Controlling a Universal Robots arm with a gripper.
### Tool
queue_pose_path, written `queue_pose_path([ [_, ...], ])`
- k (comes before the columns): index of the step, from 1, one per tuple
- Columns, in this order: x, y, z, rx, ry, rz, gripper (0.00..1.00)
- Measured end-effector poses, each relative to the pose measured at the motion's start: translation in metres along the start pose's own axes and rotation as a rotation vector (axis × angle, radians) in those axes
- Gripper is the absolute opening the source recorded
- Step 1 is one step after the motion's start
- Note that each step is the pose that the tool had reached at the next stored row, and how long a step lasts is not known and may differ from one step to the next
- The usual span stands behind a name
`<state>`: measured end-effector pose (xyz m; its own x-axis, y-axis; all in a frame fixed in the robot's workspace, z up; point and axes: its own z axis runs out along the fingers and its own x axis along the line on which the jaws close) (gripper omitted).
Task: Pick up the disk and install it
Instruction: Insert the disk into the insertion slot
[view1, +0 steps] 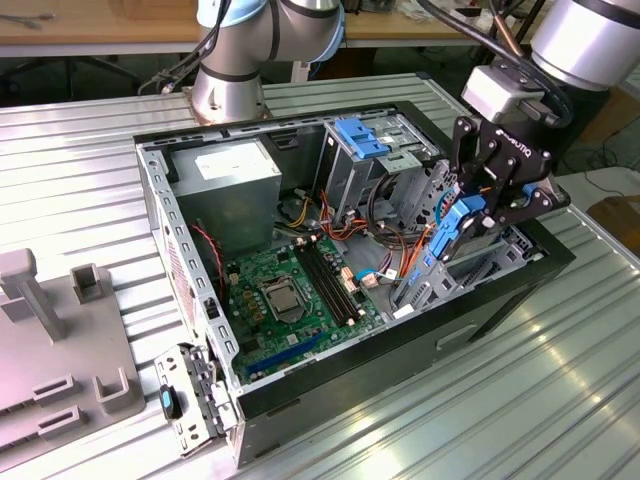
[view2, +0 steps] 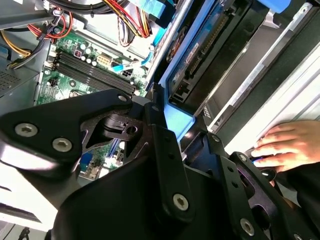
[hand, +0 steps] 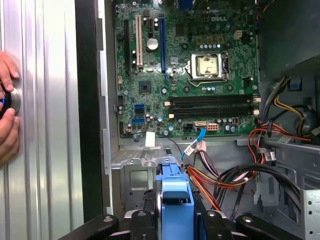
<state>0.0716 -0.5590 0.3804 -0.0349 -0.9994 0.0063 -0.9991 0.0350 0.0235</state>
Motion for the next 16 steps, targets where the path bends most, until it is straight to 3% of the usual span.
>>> queue_pose_path([
  [16,0.0003,-0.0015,0.0162,-0.0107,0.0003,0.0,0.37],
])
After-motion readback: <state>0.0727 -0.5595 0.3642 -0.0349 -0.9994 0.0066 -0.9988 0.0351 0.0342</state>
